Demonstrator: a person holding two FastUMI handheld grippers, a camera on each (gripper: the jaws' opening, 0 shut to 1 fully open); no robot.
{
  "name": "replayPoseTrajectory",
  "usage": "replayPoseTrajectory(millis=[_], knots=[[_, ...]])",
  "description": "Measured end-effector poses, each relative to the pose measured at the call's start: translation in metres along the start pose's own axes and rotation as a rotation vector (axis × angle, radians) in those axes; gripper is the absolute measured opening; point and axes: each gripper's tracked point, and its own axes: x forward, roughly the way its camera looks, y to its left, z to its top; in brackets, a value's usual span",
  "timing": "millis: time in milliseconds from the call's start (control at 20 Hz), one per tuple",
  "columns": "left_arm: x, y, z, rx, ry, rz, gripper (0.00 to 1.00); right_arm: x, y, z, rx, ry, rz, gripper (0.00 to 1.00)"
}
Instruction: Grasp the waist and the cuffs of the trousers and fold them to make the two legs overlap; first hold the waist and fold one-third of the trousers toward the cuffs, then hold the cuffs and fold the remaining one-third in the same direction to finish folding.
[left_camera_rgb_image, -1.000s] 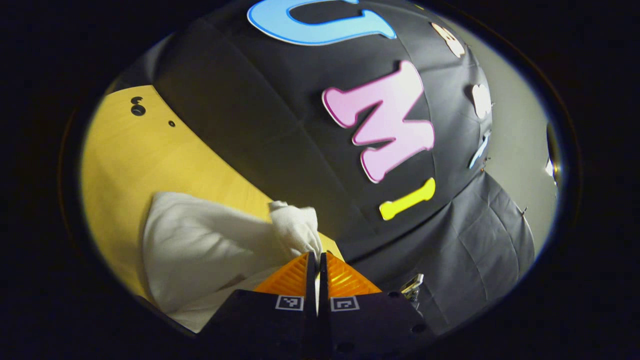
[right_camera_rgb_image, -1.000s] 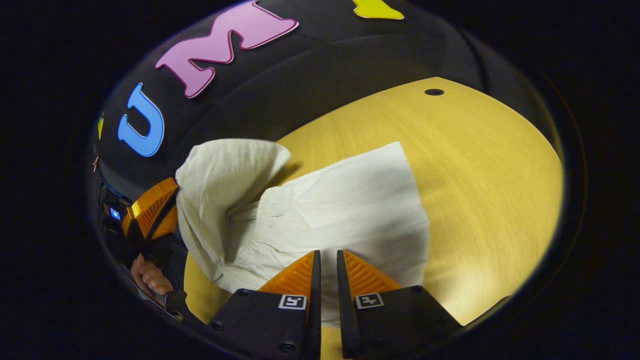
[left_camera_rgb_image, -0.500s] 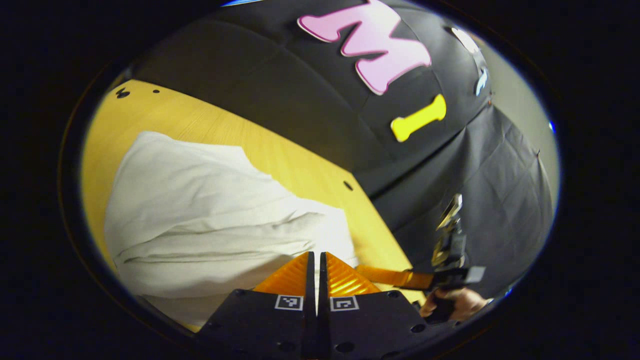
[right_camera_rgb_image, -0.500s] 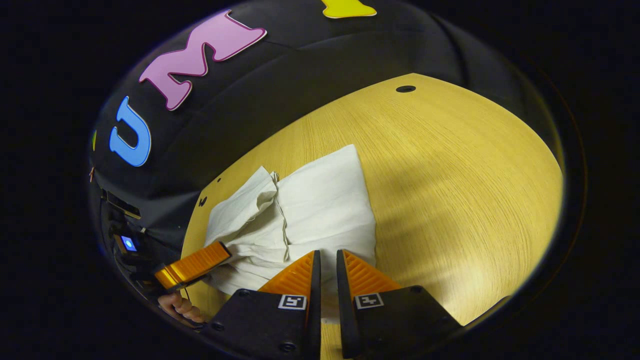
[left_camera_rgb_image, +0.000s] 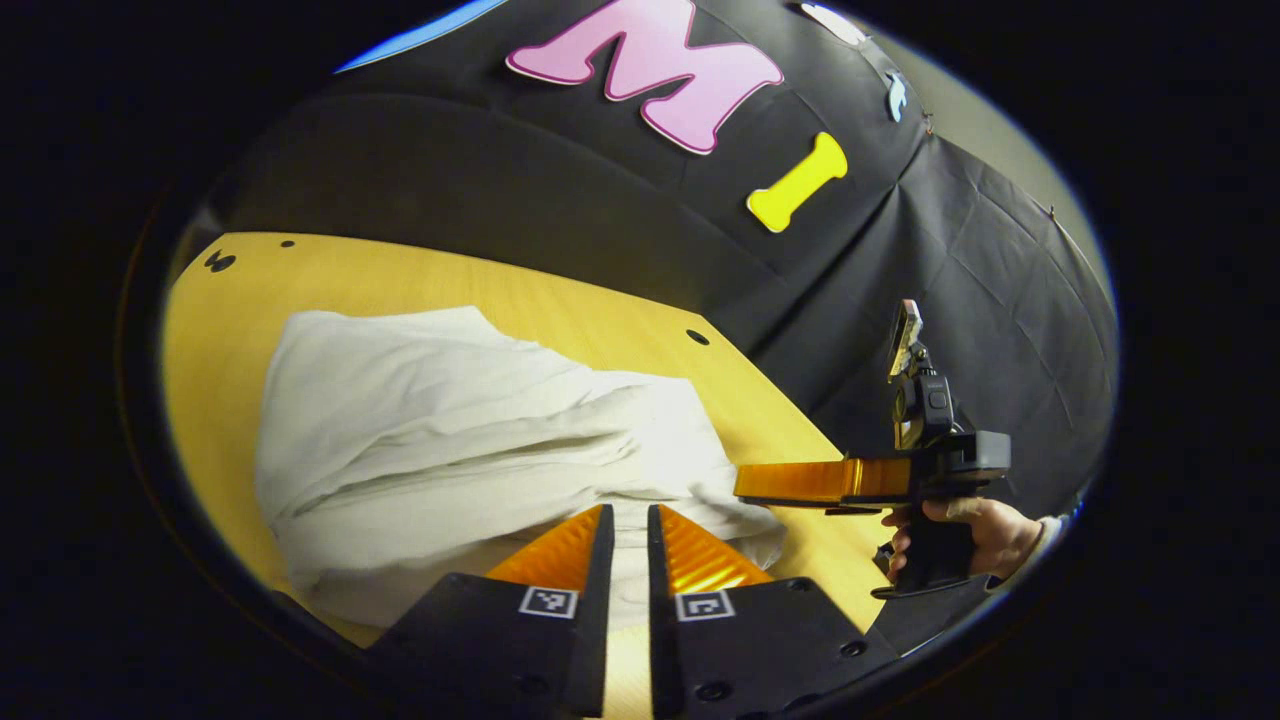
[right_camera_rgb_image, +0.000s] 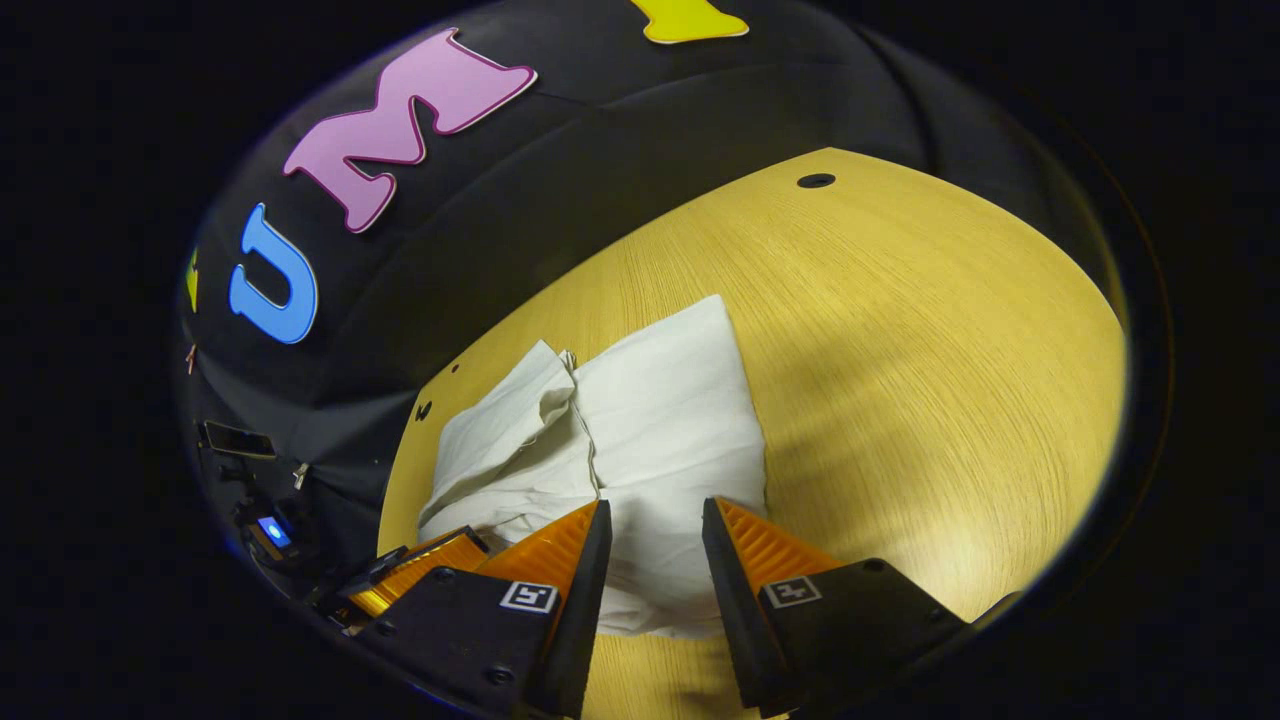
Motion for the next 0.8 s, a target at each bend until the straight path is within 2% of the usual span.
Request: replayPoseTrajectory(millis=[50,100,250,300,350,600,800], knots=[[-0.009,0.006,0.004,-0.001,-0.014,0.023,0.33,-0.004,0.002,0.0,0.001,-0.001,0.005,0.59],[-0.014,0.011,0.004,-0.004,-0.021,0.047,0.31,-0.007,0.004,-0.001,0.001,-0.003,0.005,0.59],[-0.036,0.023,0.007,-0.04,-0.041,0.117,0.87,-0.02,0.013,0.0,0.009,-0.029,0.016,0.6],[-0.046,0.025,0.008,-0.055,-0.046,0.143,0.89,-0.027,0.017,0.0,0.015,-0.039,0.025,0.53],[-0.056,0.027,0.009,-0.068,-0.054,0.166,0.92,-0.032,0.022,0.0,0.018,-0.049,0.035,0.71],[-0.1,0.018,0.02,-0.103,-0.083,0.231,0.95,-0.073,0.036,0.002,0.02,-0.118,0.052,0.85],[-0.127,0.007,0.027,-0.105,-0.104,0.242,0.95,-0.107,0.04,0.0,-0.041,-0.157,0.033,0.85]])
